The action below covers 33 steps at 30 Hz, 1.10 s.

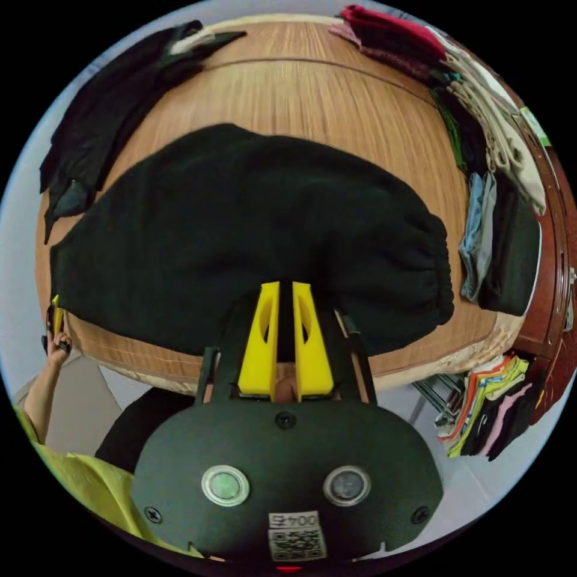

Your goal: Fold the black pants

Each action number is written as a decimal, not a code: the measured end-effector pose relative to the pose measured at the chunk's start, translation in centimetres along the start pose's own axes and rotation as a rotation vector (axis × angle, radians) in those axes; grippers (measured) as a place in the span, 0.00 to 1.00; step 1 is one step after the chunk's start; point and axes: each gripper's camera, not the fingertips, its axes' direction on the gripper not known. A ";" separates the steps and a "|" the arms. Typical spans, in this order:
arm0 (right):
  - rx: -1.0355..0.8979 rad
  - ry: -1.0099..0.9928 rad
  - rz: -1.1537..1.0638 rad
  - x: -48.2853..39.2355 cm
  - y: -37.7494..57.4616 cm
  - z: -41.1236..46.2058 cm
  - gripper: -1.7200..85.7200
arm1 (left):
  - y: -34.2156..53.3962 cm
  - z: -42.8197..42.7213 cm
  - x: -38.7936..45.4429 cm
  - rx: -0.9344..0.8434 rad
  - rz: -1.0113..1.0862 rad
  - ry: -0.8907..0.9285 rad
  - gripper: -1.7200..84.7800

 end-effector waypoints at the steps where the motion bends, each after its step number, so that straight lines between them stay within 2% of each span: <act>1: 0.096 -0.045 -0.038 -1.5 1.0 -1.3 0.09 | 0.1 -0.3 0.4 0.002 0.014 -0.006 0.08; 3: 0.177 -0.129 -0.126 -4.7 2.2 -2.4 0.11 | 0.3 -0.8 1.5 0.002 0.057 -0.013 0.07; 7: 0.195 -0.312 -0.298 -12.7 3.4 -1.6 0.09 | 0.9 -2.2 5.2 -0.013 0.175 0.007 0.06; 10: 0.173 -0.386 -0.334 -17.2 3.1 -0.3 0.08 | 1.6 -3.0 8.2 -0.027 0.264 0.003 0.05; 13: 0.113 -0.389 -0.381 -20.7 2.8 1.1 0.09 | 2.4 -3.6 11.1 -0.037 0.344 0.001 0.05; 16: -0.066 -0.344 -0.381 -21.9 2.5 4.3 0.09 | 3.4 -3.9 13.9 -0.042 0.408 0.016 0.04; 24: -0.088 -0.600 -0.257 -13.7 3.6 1.7 0.09 | 8.2 -4.4 24.0 -0.083 0.675 0.033 0.04; 26: -0.083 -0.698 -0.185 -10.1 4.2 0.9 0.08 | 10.4 -4.0 28.1 -0.121 0.800 0.031 0.04; 33: -0.040 -0.838 -0.115 -0.8 5.5 -2.1 0.08 | 19.5 -1.7 40.6 -0.260 1.196 0.061 0.04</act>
